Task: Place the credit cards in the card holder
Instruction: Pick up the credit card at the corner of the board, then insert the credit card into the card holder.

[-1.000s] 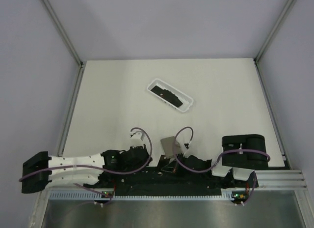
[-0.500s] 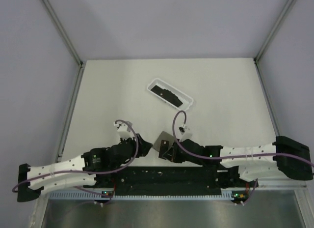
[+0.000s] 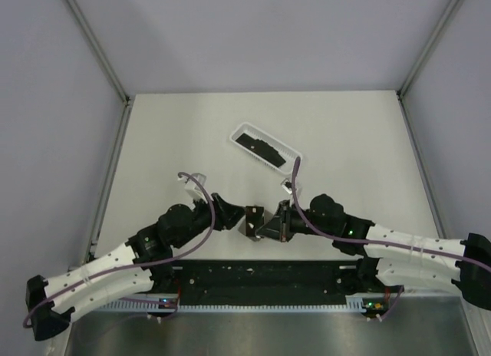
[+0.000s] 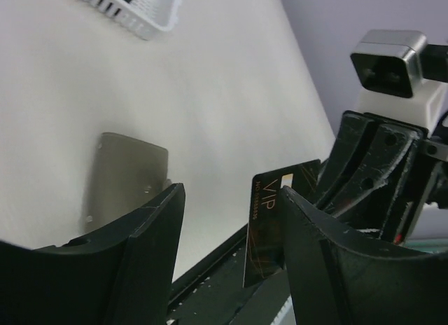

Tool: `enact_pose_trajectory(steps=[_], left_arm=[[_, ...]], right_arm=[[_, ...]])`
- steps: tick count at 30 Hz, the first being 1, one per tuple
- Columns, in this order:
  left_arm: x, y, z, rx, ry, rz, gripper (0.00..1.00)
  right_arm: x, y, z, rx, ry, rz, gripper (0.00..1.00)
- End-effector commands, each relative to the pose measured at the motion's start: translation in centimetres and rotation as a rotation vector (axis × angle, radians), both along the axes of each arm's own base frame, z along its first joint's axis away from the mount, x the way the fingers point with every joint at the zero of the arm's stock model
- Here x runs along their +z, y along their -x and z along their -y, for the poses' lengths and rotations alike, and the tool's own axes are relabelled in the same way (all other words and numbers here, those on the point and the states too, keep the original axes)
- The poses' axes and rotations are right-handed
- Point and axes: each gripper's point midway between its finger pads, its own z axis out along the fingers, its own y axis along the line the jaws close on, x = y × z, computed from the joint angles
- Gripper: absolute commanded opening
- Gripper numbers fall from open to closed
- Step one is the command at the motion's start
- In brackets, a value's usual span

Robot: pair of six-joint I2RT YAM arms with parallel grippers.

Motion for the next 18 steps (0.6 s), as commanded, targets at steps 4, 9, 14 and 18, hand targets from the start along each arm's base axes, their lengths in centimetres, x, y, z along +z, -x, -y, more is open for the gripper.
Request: enact_pose_trajectory(steps=[4,9,14,18], left_arm=[[4.7,2.1,3.2,-0.205,0.202,0.121,0.54],[4.7,3.5,4.2,-0.304,0.222,0.117,0.41],[4.3,4.2,4.5,-0.339,0.240,0.110,0.26],[4.6,4.5,4.6,-0.357,0.262,0.115,0.03]], right_arm=[[3.6,1.1,-0.4,0.111,-0.186,0.036,0.00],[4.4,0.7,-0.3,0.106,-0.224,0.041,0.00],[4.7,0.5,0.1,0.094,-0.251,0.036,0.00],[4.7,0.0,0.3,0.072,-0.252,0.034,0.00]])
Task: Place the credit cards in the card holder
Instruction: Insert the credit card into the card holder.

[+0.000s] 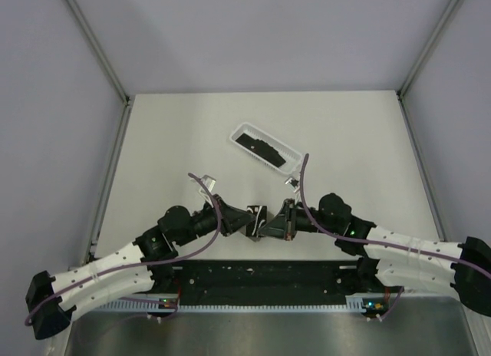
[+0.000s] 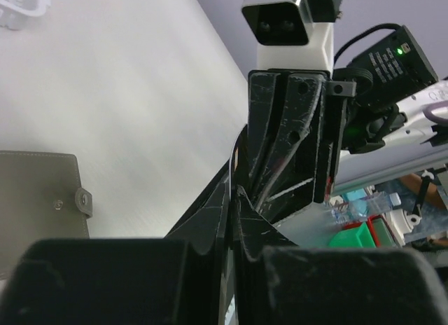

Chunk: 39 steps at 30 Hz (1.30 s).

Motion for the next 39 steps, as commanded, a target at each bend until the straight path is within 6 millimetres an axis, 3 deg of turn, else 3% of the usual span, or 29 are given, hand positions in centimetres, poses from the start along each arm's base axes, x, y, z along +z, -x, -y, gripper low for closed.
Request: enact_pose_trajectory(steps=[1,4,6,11,28,31,34,37,39], left_arm=[[1.9,1.0,0.5,-0.062,0.080,0.041,0.00],[2.0,1.0,0.4,-0.058,0.089,0.036,0.00],[2.1,1.1,0.4,-0.060,0.096,0.032,0.00],[2.2,1.1,0.6,-0.066,0.113,0.023,0.00],[3.0,0.6,0.8,-0.046,0.143,0.031,0.00],[3.2,0.3,0.6,-0.027,0.148,0.037,0.00],[3.1,0.2,0.7,-0.024,0.143,0.037,0.00],[2.9,0.2,0.8,-0.028,0.133,0.033,0.13],[2.8,0.1,0.8,-0.025,0.130,0.032,0.33]], right_arm=[[2.5,-0.9,0.2,-0.037,-0.076,0.047,0.06],[2.4,-2.1,0.7,-0.109,-0.031,0.075,0.31],[2.8,-2.6,1.1,-0.148,-0.036,0.096,0.41],[3.6,-3.3,1.7,-0.203,-0.068,0.127,0.45],[3.7,-2.8,0.9,-0.155,-0.104,0.109,0.32],[3.5,-2.7,0.9,-0.151,-0.092,0.105,0.24],[3.7,-2.7,0.9,-0.148,-0.096,0.107,0.08],[3.7,-2.7,0.9,-0.150,-0.095,0.108,0.00],[3.7,-2.9,1.0,-0.160,-0.081,0.108,0.00]])
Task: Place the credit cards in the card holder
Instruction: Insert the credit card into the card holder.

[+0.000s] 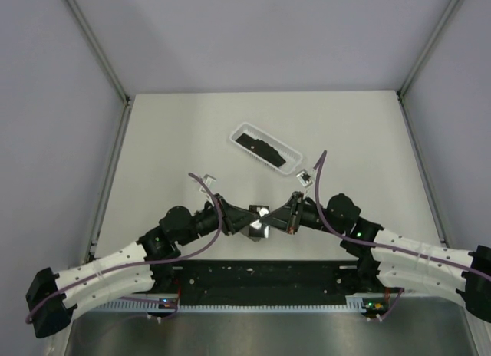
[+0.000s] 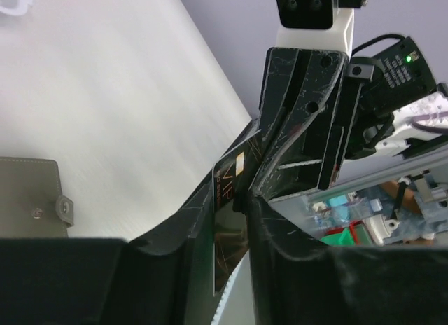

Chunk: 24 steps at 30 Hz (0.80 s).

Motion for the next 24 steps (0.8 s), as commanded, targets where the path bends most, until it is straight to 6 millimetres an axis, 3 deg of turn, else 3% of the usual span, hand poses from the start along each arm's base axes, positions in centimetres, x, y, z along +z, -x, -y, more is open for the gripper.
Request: enact_pose_trajectory(steps=[1,5,10,14,21,24], left_arm=[[2.1,-0.1,0.1,0.002,0.058,0.052,0.45],[1.4,-0.9,-0.9,0.069,0.008,0.050,0.81],[-0.8,-2.5,-3.1,0.207,-0.099,0.025,0.88],[-4.1,-3.3,-4.3,0.270,-0.221,-0.014,0.66],[-9.4,-3.8,-4.2,0.271,-0.397,-0.060,0.04],[-11.1,-4.2,-4.5,0.289,-0.457,-0.074,0.00]], right_arm=[[1.5,-0.8,0.0,-0.030,-0.008,0.035,0.00],[0.4,-2.8,1.8,-0.175,0.129,0.010,0.00],[-2.7,-4.6,5.3,-0.352,0.395,-0.068,0.00],[-4.3,-4.9,5.2,-0.383,0.490,-0.176,0.00],[-7.1,-5.3,2.2,-0.390,0.586,-0.347,0.00],[-8.2,-5.4,1.4,-0.414,0.612,-0.402,0.00]])
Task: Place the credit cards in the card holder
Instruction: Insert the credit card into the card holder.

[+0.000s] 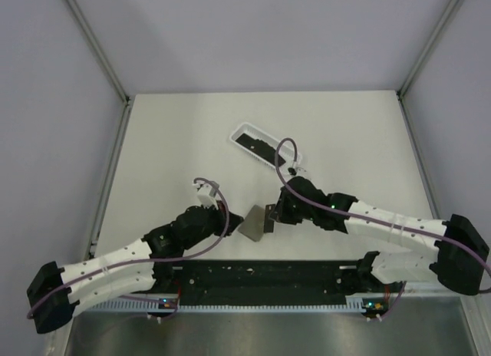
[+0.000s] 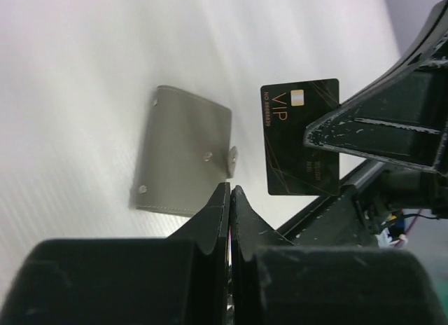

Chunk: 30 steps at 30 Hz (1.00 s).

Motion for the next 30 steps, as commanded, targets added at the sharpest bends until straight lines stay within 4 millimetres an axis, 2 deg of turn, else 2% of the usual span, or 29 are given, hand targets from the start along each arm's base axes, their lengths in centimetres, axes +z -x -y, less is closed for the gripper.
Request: enact_pose_trajectory(steps=[1,9,13,17,21,27,30], left_arm=[[-2.1,-0.9,-0.7,0.044,-0.080,0.006,0.00],[-5.0,-1.0,-0.5,0.037,-0.152,-0.032,0.00],[-6.2,-1.0,-0.3,0.027,-0.176,-0.055,0.00],[-7.6,-0.7,0.1,0.002,-0.202,-0.078,0.00],[-8.4,-0.4,0.5,-0.021,-0.206,-0.098,0.00],[-8.6,-0.3,0.7,-0.027,-0.201,-0.104,0.00],[-8.7,-0.2,0.8,-0.035,-0.198,-0.108,0.00]], right_arm=[[0.5,-0.6,-1.6,-0.079,-0.009,-0.056,0.00],[-2.2,-0.7,-3.5,-0.092,0.043,-0.140,0.00],[-3.2,-0.8,-3.6,-0.089,0.095,-0.157,0.00],[-3.8,-0.7,-2.3,-0.104,0.186,-0.149,0.00],[-3.9,-0.6,-0.2,-0.129,0.284,-0.132,0.00],[-3.8,-0.1,2.7,-0.154,0.374,-0.114,0.00],[-4.3,0.2,3.4,-0.162,0.382,-0.121,0.00]])
